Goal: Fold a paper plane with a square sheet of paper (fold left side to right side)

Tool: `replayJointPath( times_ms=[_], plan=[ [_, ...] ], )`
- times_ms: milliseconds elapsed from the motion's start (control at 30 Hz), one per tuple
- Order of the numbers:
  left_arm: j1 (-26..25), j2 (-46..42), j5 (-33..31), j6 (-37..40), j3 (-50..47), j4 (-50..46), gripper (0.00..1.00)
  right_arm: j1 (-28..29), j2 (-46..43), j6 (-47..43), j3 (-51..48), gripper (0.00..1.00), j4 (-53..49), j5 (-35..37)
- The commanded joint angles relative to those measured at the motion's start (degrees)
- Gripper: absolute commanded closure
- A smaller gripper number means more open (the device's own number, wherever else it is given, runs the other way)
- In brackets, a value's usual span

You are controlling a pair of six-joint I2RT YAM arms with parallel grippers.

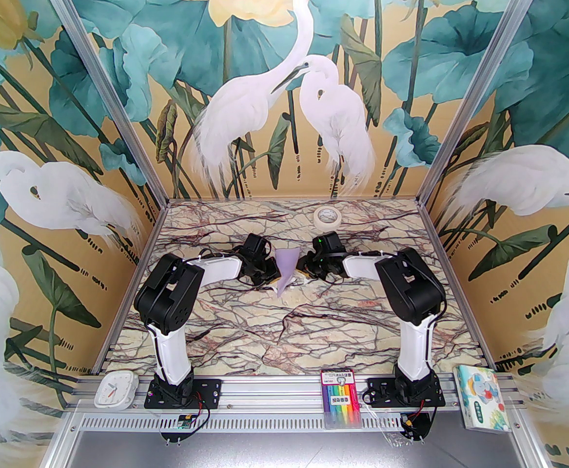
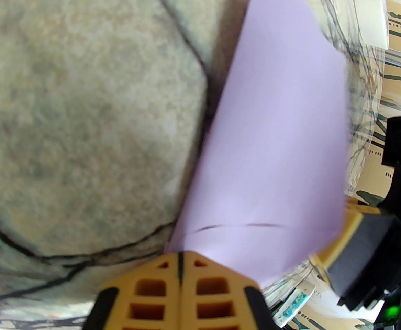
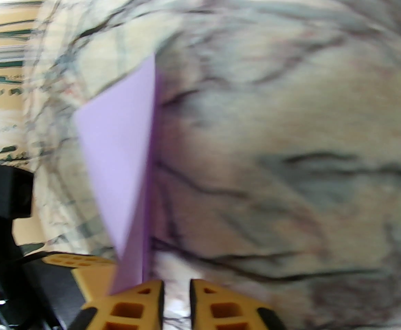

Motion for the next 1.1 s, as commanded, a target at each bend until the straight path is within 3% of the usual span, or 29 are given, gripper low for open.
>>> replayJointPath(
  times_ms=[0, 267, 633, 1067],
  plan=[
    [-0.5, 3.8, -2.4, -0.2, -0.5, -4.3, 1.0, 0.6, 1.7, 1.8, -0.9, 0.76, 5.5, -3.5],
    [-0.6, 4.1, -2.1, -0.1, -0.3, -4.2, 1.0, 1.4, 3.3, 4.3, -1.1, 0.71, 10.7, -5.9],
    [-0.7, 4.3, -1.8, -0.1, -0.4, -4.1, 1.0, 1.9, 5.0, 5.0, 0.3, 0.67, 10.3, -5.3],
    [-0.8, 5.2, -1.3, -0.5, 0.3, -4.4, 1.0, 1.8, 0.5, 6.7, -5.5, 0.6, 17.2, -5.3]
  ],
)
